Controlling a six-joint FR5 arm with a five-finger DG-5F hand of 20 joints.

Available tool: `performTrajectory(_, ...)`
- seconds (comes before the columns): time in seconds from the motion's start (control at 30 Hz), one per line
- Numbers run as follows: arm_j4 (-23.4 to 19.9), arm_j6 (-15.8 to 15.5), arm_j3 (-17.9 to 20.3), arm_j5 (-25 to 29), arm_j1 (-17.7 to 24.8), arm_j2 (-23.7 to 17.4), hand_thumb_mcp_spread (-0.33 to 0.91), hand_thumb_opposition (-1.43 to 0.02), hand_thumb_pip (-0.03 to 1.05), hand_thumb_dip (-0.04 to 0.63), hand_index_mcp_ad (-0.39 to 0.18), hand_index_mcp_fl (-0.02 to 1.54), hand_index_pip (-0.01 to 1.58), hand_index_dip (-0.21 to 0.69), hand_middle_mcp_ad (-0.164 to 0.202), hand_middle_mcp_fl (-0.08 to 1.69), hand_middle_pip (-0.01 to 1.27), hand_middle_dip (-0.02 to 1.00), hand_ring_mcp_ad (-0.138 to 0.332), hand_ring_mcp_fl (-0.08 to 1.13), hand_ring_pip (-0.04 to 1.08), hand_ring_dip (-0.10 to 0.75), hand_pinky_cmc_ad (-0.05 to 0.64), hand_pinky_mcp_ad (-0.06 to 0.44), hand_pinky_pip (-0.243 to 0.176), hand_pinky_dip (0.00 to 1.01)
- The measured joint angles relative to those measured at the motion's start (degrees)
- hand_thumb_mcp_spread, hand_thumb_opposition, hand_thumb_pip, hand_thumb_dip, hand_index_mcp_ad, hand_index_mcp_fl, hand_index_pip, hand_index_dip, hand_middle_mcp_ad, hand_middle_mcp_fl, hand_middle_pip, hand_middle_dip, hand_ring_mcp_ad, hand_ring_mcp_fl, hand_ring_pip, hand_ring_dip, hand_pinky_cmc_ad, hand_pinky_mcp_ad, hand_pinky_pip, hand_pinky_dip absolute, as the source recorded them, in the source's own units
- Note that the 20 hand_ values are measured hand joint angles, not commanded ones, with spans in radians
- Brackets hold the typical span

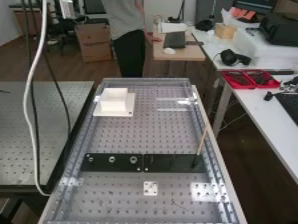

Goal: Grab the pcb board and place it in the clear container

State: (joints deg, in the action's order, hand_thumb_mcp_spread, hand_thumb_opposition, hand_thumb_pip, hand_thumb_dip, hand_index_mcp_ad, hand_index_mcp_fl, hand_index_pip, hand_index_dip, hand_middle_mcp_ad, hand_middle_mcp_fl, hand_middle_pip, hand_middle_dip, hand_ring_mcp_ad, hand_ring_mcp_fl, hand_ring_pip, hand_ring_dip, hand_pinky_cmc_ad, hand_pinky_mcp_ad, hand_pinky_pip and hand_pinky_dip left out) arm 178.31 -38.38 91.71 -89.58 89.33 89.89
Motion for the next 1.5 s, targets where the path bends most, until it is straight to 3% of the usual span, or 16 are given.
performTrajectory(0.13,-0.03,-0.19,0.02,0.07,0.0,-0.16,0.0,0.0,-0.01,0.0,-0.005,-0.01,0.01,0.005,0.058,0.01,0.02,0.02,0.002,0.0,0.01,0.012,0.084,0.049,-0.01,0.02)
performTrajectory(0.23,0.03,-0.22,0.02,0.07,0.01,-0.17,0.13,-0.29,0.1,0.003,0.038,-0.01,0.02,0.019,0.063,0.01,0.04,0.03,0.009,0.0,0.02,0.012,0.077,0.065,-0.01,0.1)
performTrajectory(0.33,0.06,-0.25,-0.02,0.09,0.03,-0.16,0.17,-0.44,0.11,0.007,0.058,-0.01,0.04,0.047,0.068,0.01,0.09,0.03,0.049,0.0,0.05,0.009,0.147,0.101,-0.024,0.21)
performTrajectory(0.47,0.16,-0.23,-0.05,0.14,0.09,-0.13,0.19,-0.51,0.11,0.007,0.075,-0.01,0.06,0.075,0.086,0.01,0.11,0.03,0.108,0.0,0.07,-0.002,0.234,0.15,-0.061,0.3)
performTrajectory(0.57,0.0,-0.29,0.15,0.31,0.15,-0.09,0.19,-0.53,0.11,0.007,0.103,-0.01,0.05,0.073,0.11,0.01,0.12,0.02,0.126,0.01,0.07,-0.002,0.251,0.176,-0.075,0.32)
performTrajectory(0.8,-1.84,-0.77,3.5,1.75,0.43,0.63,0.2,-0.57,0.11,0.007,0.101,-0.01,0.07,0.108,0.12,0.01,0.13,0.03,0.14,0.01,0.09,0.0,0.284,0.197,-0.089,0.36)
performTrajectory(1.13,-11.22,-0.85,12.66,5.38,-0.12,3.22,0.24,-0.59,0.14,0.007,0.101,0.01,0.07,0.14,0.119,0.01,0.14,0.05,0.152,0.02,0.09,0.0,0.29,0.201,-0.106,0.38)
performTrajectory(1.37,-16.08,-0.17,16.39,6.8,-2.1,7.45,0.28,-0.62,0.22,0.009,0.103,0.0,0.07,0.152,0.119,0.01,0.14,0.06,0.155,0.01,0.09,0.0,0.293,0.201,-0.106,0.38)
performTrajectory(1.5,-17.94,0.17,17.11,7.04,-3.46,9.73,0.31,-0.63,0.26,0.007,0.072,0.03,0.08,0.152,0.122,0.01,0.14,0.07,0.157,0.01,0.09,0.0,0.29,0.201,-0.106,0.38)
